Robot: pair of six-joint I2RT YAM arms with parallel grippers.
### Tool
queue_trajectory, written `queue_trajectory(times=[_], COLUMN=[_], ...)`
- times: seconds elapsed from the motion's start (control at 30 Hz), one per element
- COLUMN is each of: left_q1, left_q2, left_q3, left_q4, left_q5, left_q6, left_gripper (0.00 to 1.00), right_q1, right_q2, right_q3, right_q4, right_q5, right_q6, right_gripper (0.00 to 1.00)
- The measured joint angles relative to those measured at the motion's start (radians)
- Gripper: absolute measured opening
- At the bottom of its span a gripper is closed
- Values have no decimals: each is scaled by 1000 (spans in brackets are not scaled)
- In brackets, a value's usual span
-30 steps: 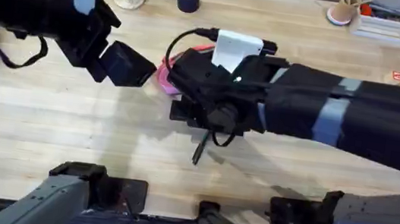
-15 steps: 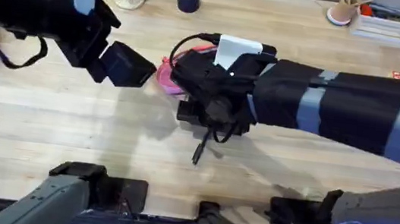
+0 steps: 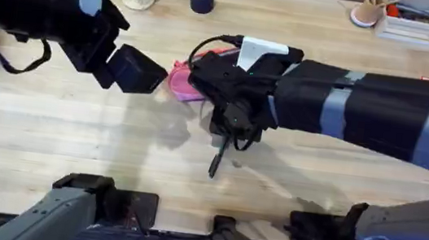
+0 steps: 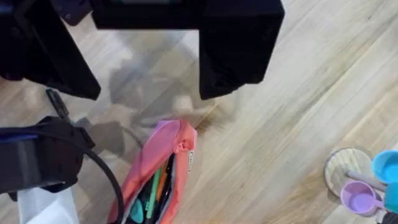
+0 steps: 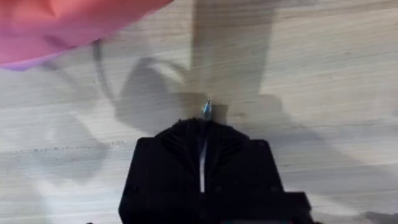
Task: Unzip the bag, pick up the pens from the table one at a time and place them inside, then zip the bag closed.
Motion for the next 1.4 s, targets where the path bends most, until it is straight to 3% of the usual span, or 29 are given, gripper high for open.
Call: queue_trajectory(times=[0.37, 0.57, 0.9, 1.1, 1.4], left_q1=[0, 0, 0, 0, 0], left_q2=[0, 0, 0, 0, 0], left_q3=[0, 0, 0, 0, 0], left_q4=[0, 0, 0, 0, 1], left_q5=[0, 0, 0, 0, 0], left_q6=[0, 0, 0, 0, 0], left_gripper=[993, 993, 993, 993, 993], right_q1=[-49, -86, -105, -173, -308], right_q2=[0, 6, 4, 4, 4], right_q3=[12, 40, 280, 384, 396], right_q4=[-20, -33, -183, -135, -5], right_q5=[-51, -57, 103, 137, 121], right_q6=[-9, -89, -186, -202, -154], right_gripper=[32, 31, 31, 31, 31])
